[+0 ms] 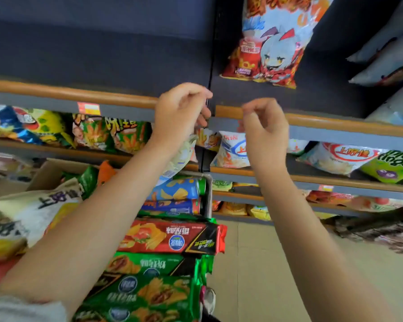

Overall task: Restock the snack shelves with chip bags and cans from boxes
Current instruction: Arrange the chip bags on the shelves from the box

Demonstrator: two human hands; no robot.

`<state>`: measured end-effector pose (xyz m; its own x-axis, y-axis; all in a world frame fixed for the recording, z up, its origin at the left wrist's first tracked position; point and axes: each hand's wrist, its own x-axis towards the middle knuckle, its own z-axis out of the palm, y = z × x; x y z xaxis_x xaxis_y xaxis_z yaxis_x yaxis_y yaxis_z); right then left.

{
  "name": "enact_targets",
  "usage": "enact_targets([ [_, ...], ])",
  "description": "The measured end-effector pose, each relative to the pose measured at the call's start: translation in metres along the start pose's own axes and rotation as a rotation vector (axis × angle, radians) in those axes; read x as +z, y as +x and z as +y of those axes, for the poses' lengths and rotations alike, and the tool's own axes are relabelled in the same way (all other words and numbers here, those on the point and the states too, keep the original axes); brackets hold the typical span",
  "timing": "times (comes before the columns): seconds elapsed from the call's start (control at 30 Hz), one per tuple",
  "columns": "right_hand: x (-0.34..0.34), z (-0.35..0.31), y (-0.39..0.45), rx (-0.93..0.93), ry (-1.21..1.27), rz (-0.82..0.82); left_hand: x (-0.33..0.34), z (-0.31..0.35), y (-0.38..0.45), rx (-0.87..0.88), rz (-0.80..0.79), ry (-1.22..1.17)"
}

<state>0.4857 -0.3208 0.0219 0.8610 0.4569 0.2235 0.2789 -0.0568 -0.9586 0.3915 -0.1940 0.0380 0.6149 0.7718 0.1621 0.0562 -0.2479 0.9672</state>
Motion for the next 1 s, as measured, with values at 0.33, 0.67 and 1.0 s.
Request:
enact_targets([
  [0.33, 0.16, 0.026, -0.186, 0.179, -0.244, -0.762, -0.23, -0.115, -0.151, -0.416, 0.215, 0.134],
  [0.67, 0.315, 0.016, -0.265, 0.487, -0.373, -0.867, -0.333, -0.19, -0.209, -0.725, 0.245, 0.016],
  [1.0, 0.309, 0.024, -0.274, 0.64, -0.302, -0.867, -0.323, -0.216, -0.203, -0.812, 0.401, -0.132],
])
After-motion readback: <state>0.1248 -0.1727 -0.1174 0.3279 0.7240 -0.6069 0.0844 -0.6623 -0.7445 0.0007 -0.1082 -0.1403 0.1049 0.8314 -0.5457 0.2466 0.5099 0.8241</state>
